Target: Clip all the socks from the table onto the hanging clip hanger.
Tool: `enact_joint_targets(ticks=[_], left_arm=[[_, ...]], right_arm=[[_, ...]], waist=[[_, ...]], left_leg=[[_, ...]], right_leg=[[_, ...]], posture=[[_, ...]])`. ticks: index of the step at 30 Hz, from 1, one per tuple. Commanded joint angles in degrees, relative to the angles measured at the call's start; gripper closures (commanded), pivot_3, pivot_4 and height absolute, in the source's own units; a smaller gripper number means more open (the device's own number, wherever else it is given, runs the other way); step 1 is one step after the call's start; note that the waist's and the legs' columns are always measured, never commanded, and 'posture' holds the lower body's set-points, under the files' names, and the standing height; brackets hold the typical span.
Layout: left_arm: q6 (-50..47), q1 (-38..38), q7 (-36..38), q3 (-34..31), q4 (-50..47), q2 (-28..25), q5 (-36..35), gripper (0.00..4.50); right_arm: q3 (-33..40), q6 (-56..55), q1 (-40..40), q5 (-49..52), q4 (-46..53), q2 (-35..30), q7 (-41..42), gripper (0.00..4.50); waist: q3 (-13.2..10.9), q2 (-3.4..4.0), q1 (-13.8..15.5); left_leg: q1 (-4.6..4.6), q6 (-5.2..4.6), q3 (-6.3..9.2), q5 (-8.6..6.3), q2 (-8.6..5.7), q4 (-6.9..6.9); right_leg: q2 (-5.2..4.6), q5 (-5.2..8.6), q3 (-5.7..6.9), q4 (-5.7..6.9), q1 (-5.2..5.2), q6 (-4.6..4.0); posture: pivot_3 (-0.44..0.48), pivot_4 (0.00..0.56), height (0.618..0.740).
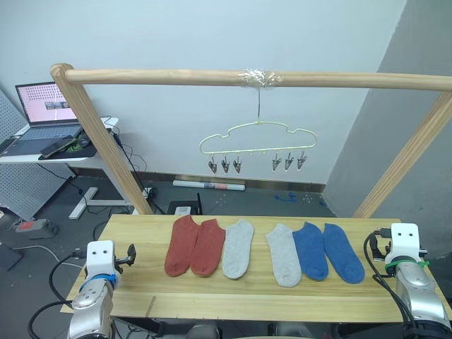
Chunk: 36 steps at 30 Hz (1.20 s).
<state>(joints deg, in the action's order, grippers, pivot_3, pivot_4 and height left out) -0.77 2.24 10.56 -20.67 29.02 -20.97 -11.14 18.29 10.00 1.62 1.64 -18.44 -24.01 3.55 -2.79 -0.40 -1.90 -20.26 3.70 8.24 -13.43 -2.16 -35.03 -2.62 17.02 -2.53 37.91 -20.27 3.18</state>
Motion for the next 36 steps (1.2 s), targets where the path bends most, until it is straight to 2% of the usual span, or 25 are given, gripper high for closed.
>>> enact_joint_targets(ticks=[1,7,12,18,22,26,29,36], left_arm=[[0.9,-0.1,-0.5,-1.2,-3.1,-0.9,-0.2,0.02],[0.5,0.3,-0.8,-0.8,-9.0,-0.7,-0.2,0.02],[-2.2,2.0,1.5,-0.8,-18.7,0.2,-3.3,0.02],[-5.9,2.2,4.9,3.1,-31.8,1.6,-6.1,0.02],[-5.9,-0.6,6.5,7.5,-36.0,2.4,-5.1,0.02],[-6.9,-4.3,7.8,11.9,-38.0,4.7,-5.5,0.84],[-6.3,-6.6,8.3,14.9,-36.2,5.5,-3.3,1.8],[-3.3,-13.2,7.3,17.9,-28.9,10.0,-1.1,1.8]], right_arm=[[0.8,-0.6,-1.3,0.2,1.1,-1.0,-0.1,0.0],[0.0,-0.6,-1.9,0.7,1.7,-0.8,1.6,0.0],[-0.8,-0.3,-1.8,1.6,4.9,-0.7,4.6,0.0],[-4.6,-1.8,-1.7,6.6,13.3,-0.6,15.7,0.0],[-7.3,2.9,-2.7,11.5,21.6,-0.7,22.3,0.0],[-10.1,7.2,-4.8,14.8,28.4,-2.0,26.9,0.0],[-12.1,10.2,-6.4,17.5,32.3,-2.1,29.6,0.0],[-17.5,12.9,-10.6,20.4,38.2,-2.7,35.0,0.0]], waist=[[0.0,0.0,0.0],[0.0,-0.02,0.0],[-0.2,0.0,0.0],[-1.0,-0.05,0.0],[-1.4,-0.1,-0.1],[-1.5,-0.12,-0.1],[-1.5,-0.12,-0.2],[-1.6,-0.24,-1.4]], left_leg=[[0.0,0.0,0.0,0.0,0.0,0.0],[-0.01,0.0,0.0,0.0,0.0,0.0],[-0.02,0.0,-0.01,0.0,0.01,0.01],[-0.03,0.01,-0.02,0.0,0.06,0.01],[-0.05,0.0,-0.01,0.0,0.05,0.01],[-0.14,0.0,-0.01,0.0,0.03,0.01],[-0.33,0.01,0.0,-0.01,0.03,0.01],[-0.52,0.01,0.03,-0.01,0.02,0.01]], right_leg=[[0.0,0.0,0.0,0.0,0.0,0.0],[0.0,0.0,0.0,0.0,0.0,-0.01],[0.0,0.02,-0.01,-0.02,-0.01,-0.02],[0.01,0.03,0.0,-0.01,-0.01,-0.05],[0.02,0.0,0.02,-0.03,-0.01,0.0],[0.02,-0.17,0.02,-0.15,-0.03,0.31],[0.02,-0.19,0.03,-0.19,-0.19,0.34],[0.03,-0.21,0.06,-0.21,-0.35,0.38]], posture=[[-0.026,0.0,0.74],[-0.027,0.003,0.74],[-0.029,0.02,0.74],[-0.048,0.036,0.74],[-0.064,0.04,0.74],[-0.082,0.043,0.74],[-0.102,0.042,0.74],[-0.139,0.044,0.74]])
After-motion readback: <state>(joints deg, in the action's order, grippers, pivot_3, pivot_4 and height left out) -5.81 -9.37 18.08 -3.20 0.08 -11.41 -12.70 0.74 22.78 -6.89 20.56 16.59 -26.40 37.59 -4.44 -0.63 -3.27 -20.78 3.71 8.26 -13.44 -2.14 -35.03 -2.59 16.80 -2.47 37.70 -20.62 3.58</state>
